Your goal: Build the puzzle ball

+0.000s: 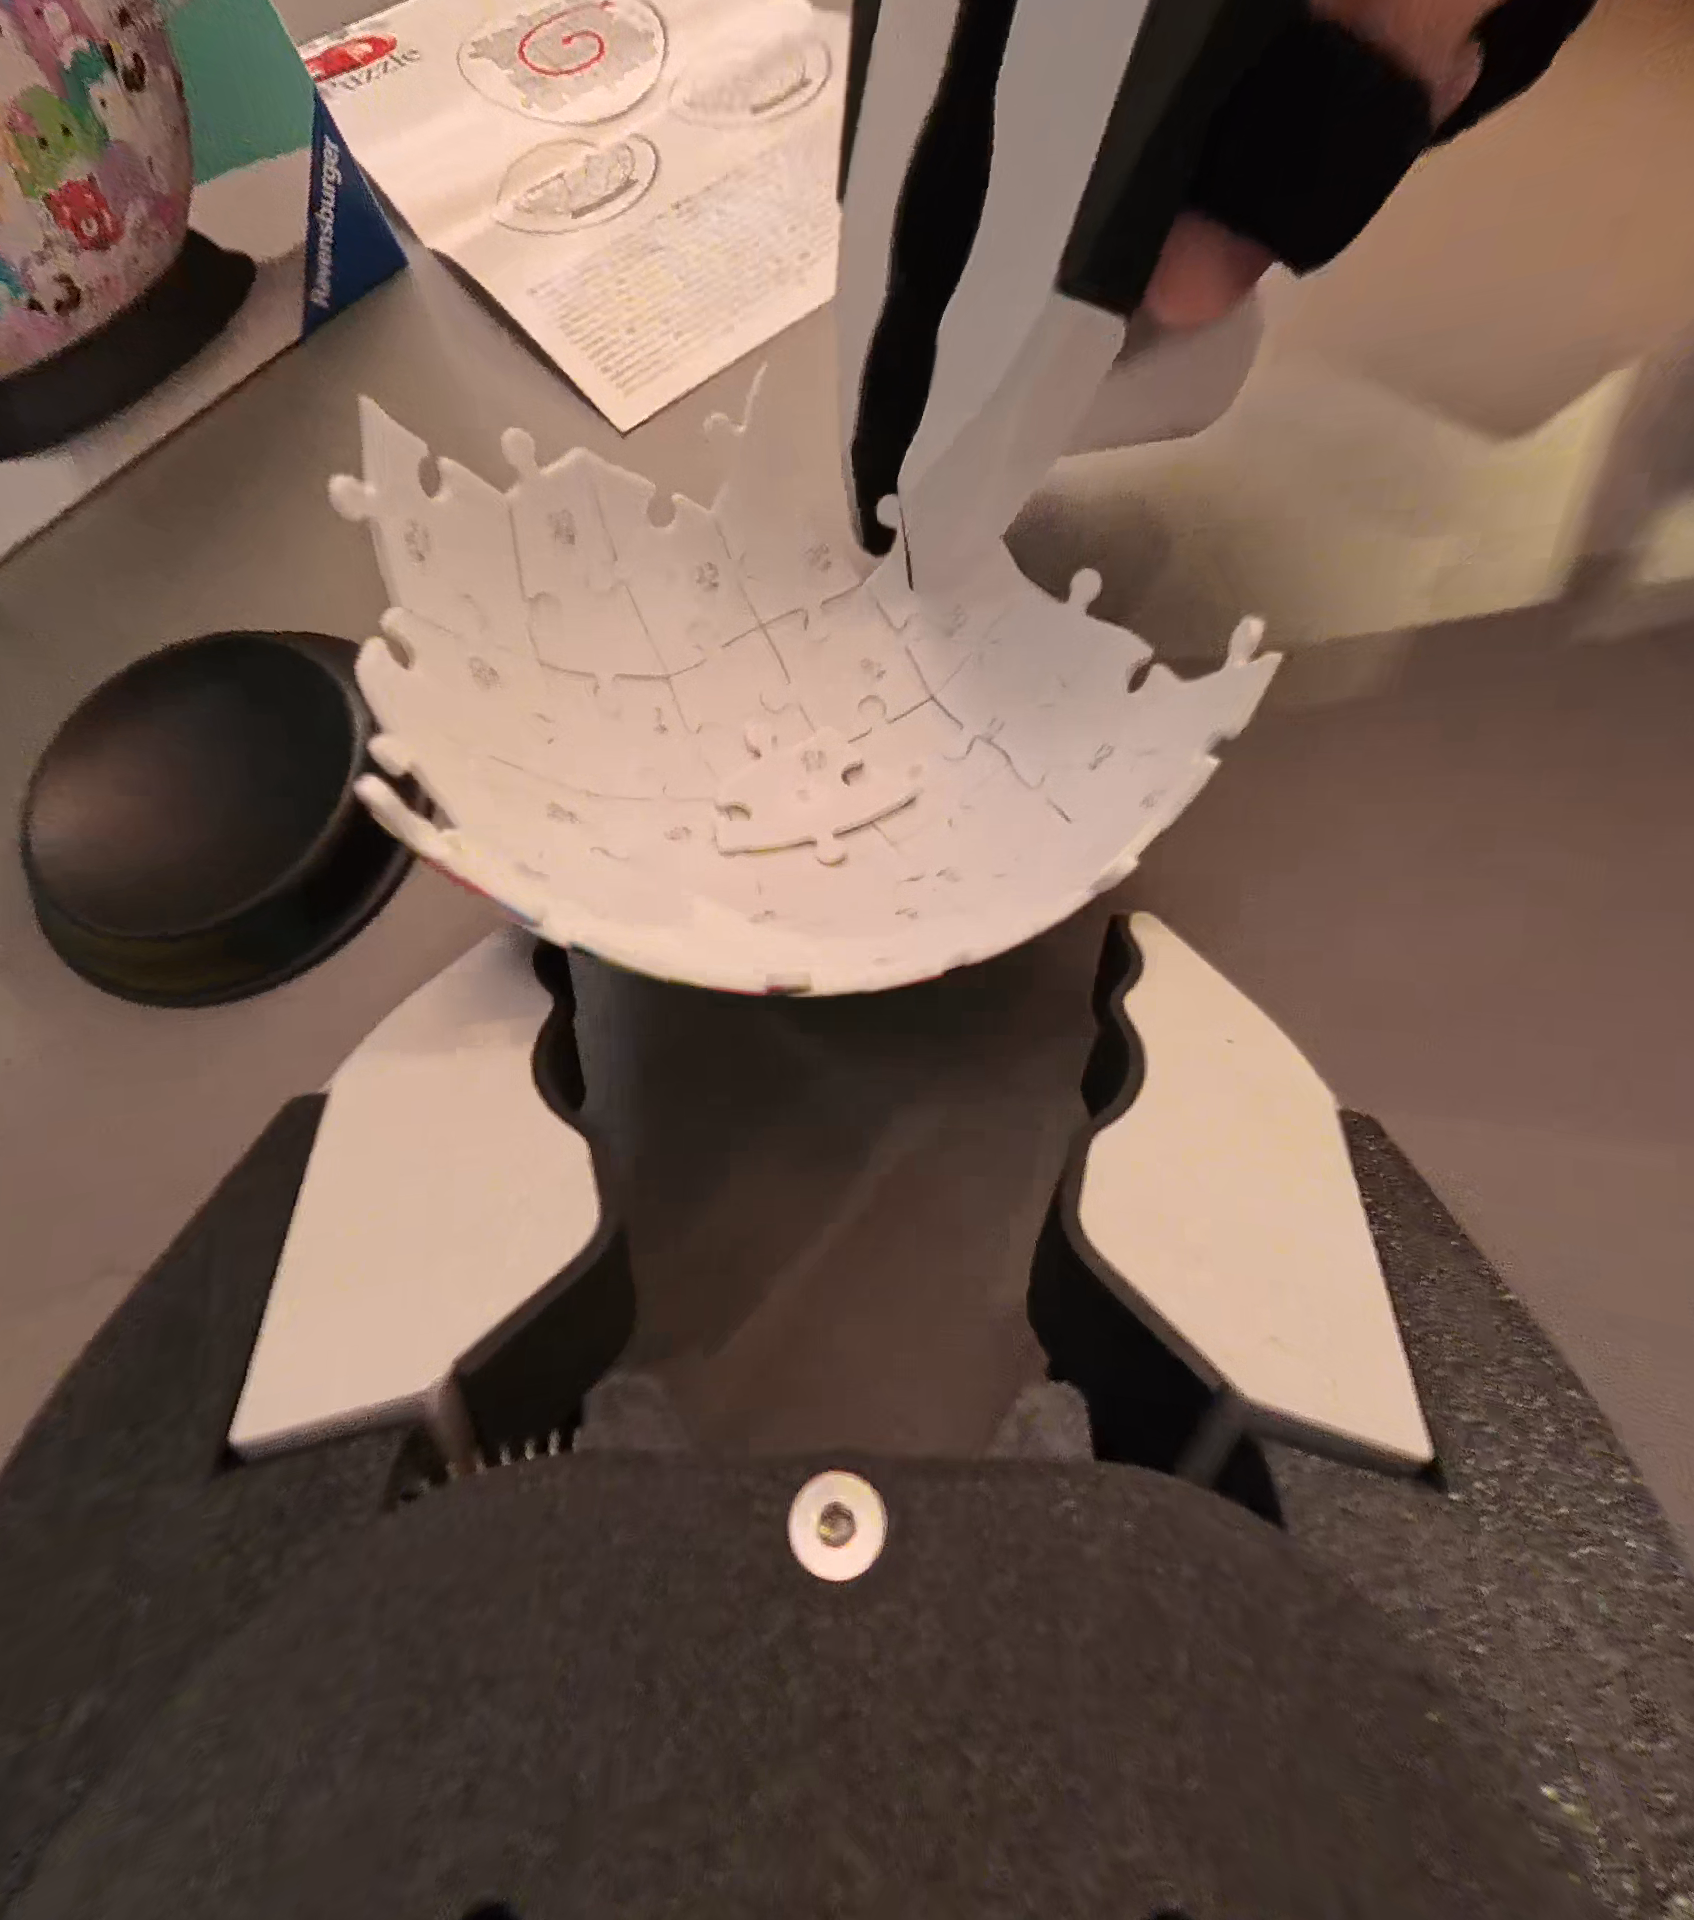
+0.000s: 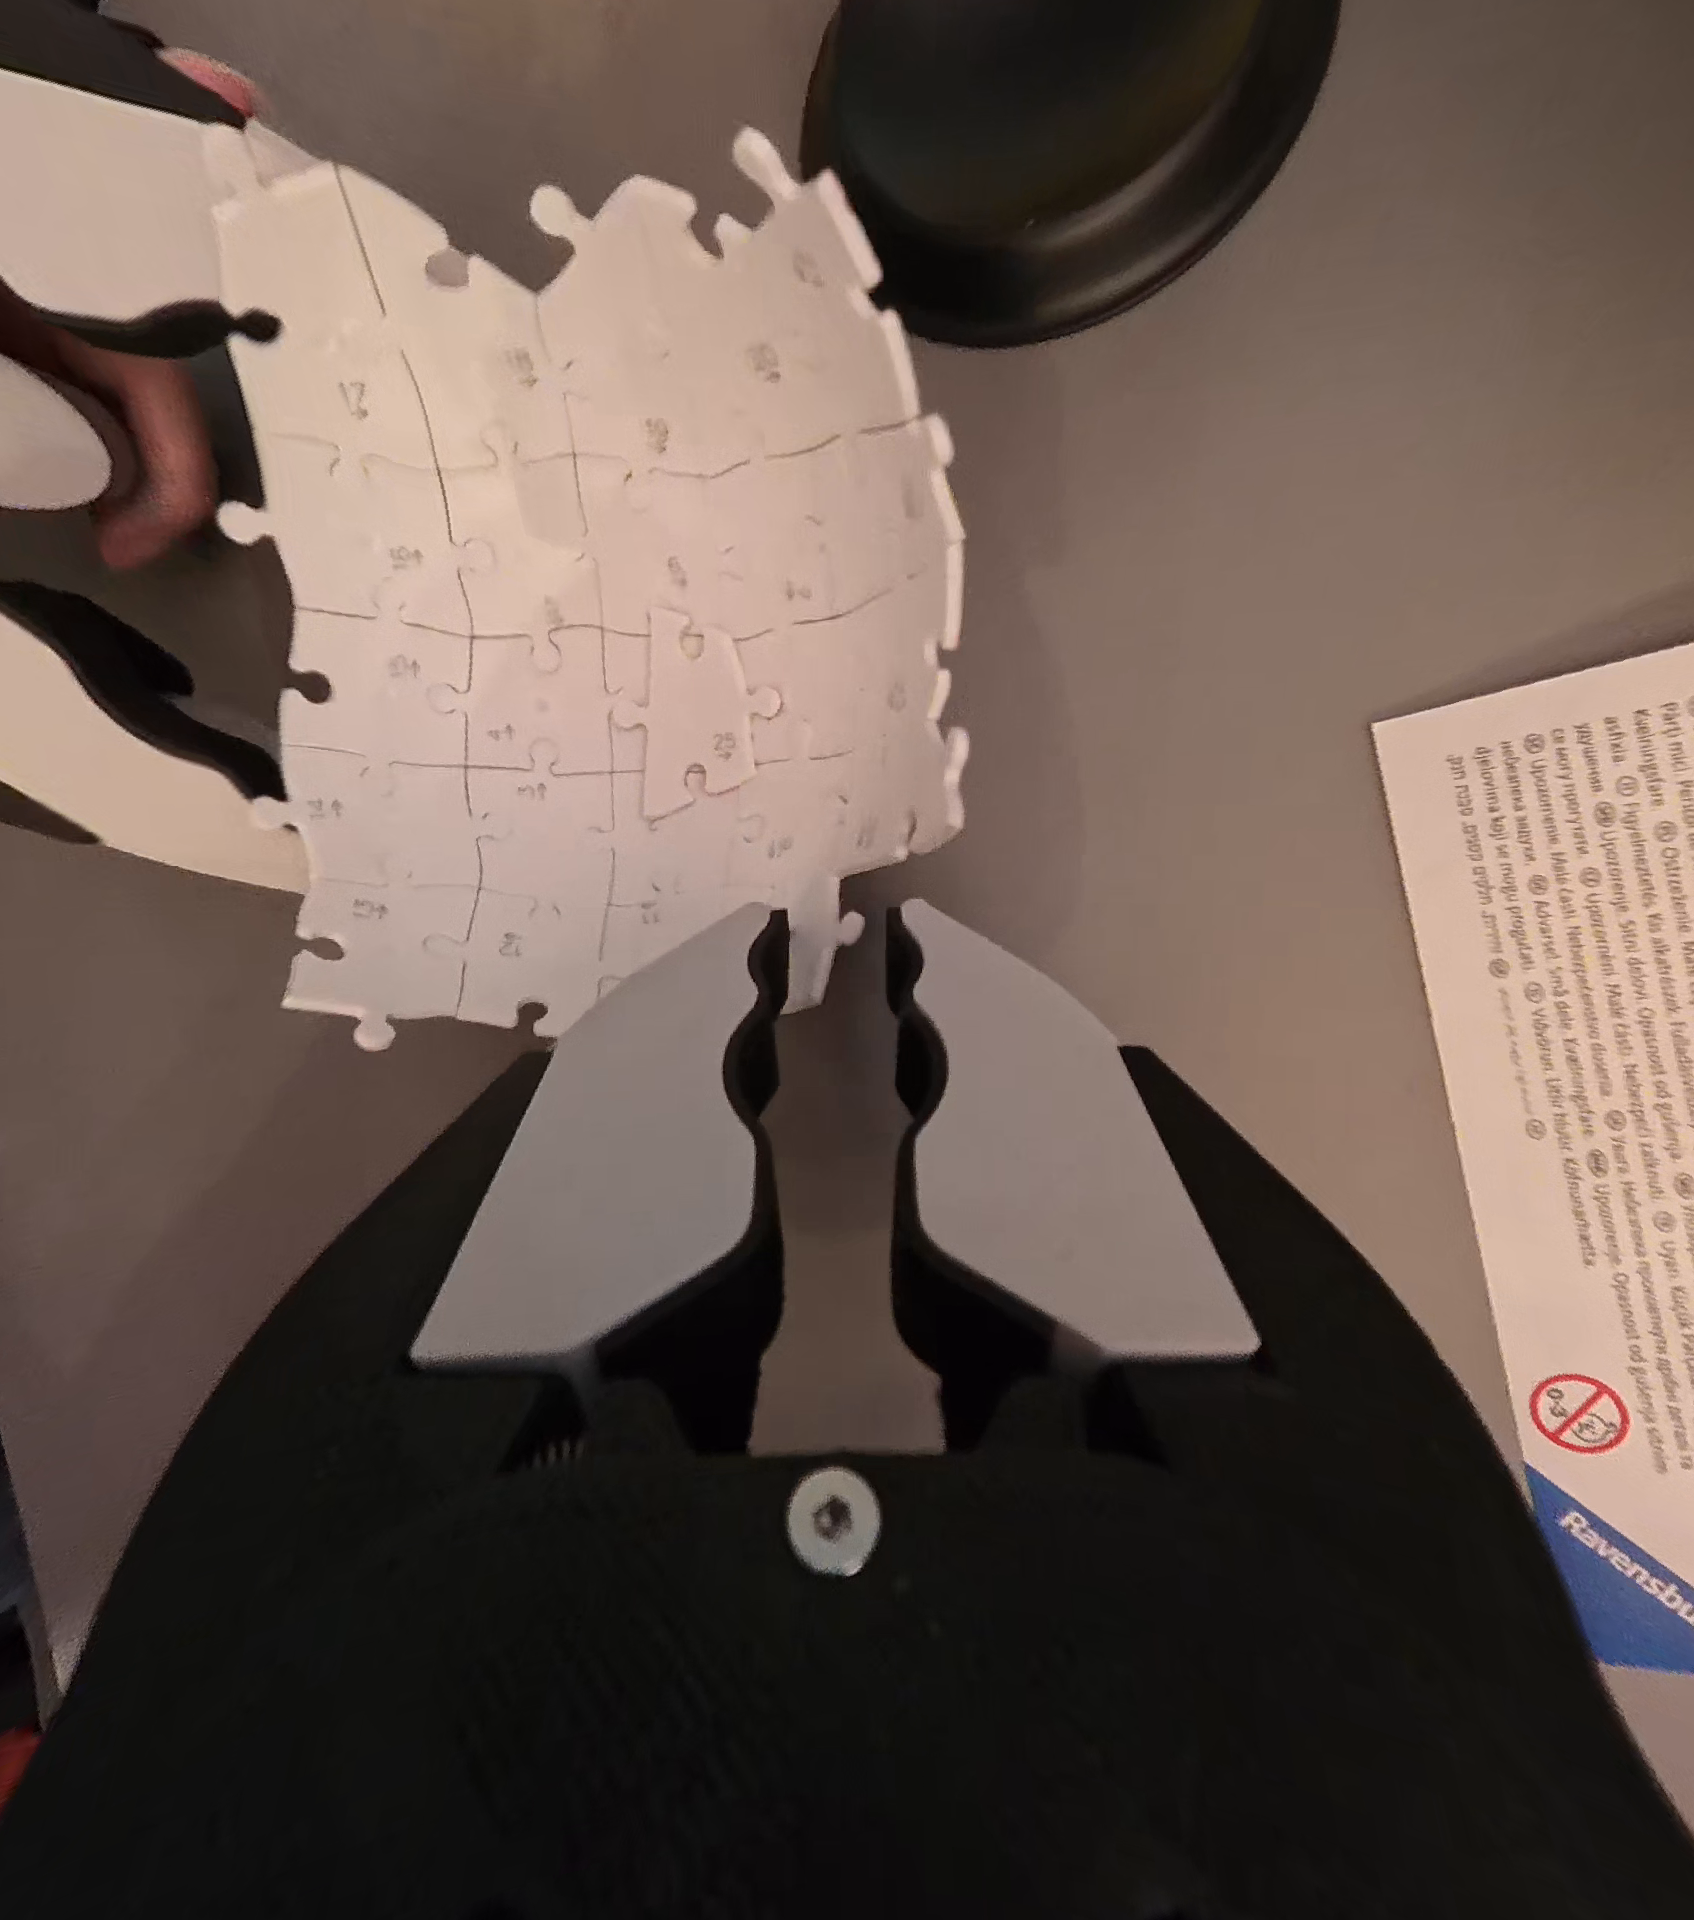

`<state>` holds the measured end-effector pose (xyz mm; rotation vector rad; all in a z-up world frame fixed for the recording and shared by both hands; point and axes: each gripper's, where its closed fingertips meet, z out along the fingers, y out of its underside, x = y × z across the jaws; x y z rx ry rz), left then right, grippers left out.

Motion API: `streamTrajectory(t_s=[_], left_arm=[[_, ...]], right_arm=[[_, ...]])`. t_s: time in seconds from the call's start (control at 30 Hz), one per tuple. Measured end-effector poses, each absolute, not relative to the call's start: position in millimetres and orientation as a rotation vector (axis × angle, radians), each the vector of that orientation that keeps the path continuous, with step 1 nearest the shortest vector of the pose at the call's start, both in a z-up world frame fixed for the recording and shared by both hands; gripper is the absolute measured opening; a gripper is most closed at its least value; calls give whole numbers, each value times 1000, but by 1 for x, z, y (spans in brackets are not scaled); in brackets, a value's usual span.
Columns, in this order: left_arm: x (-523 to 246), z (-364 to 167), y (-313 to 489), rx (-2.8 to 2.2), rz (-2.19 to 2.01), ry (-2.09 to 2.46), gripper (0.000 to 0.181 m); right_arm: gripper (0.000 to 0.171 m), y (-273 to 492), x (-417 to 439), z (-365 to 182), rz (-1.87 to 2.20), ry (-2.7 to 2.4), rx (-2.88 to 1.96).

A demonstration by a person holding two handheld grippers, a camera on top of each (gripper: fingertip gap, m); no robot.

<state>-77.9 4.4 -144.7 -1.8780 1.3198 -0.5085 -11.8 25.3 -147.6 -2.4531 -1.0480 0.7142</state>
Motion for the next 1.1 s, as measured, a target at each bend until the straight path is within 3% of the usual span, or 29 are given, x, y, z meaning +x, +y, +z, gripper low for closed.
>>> streamTrajectory(t_s=[0.23, 0.83, 1.1], left_arm=[[-71, -142, 15, -1821, -439, 1323, 103], [-63, -129, 21, -1679, -423, 1330, 94], [-62, -129, 21, -1680, -424, 1333, 94]], right_arm=[[19, 22, -15, -151, 724, -1097, -2449], [36, 22, 0, -151, 725, -1057, -2479], [32, 39, 6, -116, 529, -1065, -2337]])
